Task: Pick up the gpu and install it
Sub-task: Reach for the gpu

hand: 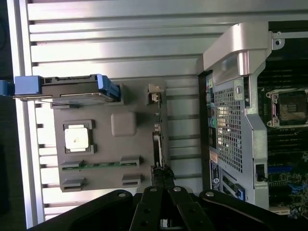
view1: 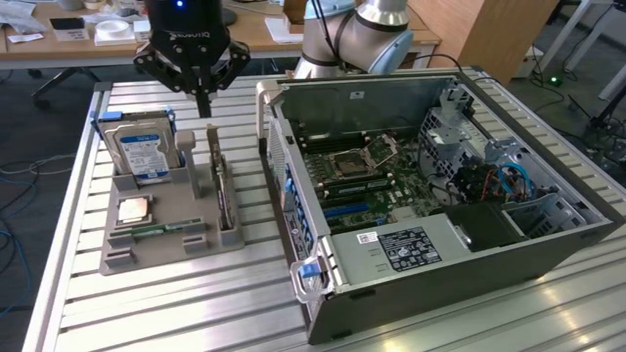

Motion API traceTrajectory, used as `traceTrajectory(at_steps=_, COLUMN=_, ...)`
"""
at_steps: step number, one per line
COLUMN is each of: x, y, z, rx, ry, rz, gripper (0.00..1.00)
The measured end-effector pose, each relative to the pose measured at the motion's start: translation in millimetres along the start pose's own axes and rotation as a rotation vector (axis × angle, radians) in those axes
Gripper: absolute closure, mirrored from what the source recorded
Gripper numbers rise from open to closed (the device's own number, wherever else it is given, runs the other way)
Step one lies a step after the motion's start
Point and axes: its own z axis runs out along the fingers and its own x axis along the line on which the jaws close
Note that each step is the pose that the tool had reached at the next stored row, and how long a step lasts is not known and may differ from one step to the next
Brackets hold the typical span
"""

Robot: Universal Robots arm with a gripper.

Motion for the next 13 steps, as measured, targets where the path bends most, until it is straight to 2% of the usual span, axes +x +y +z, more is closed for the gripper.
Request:
traceTrajectory(at_steps=7, x=5.4, y=-0.5, z=0.2, rx=-0.0001, ry=-0.0001, rz=0.000, gripper=0.89)
traceTrajectory(at_steps=13, x=5.4, y=-3.2, z=0.0, rx=0.0004, ry=0.0000, rz=0.000, gripper=0.89)
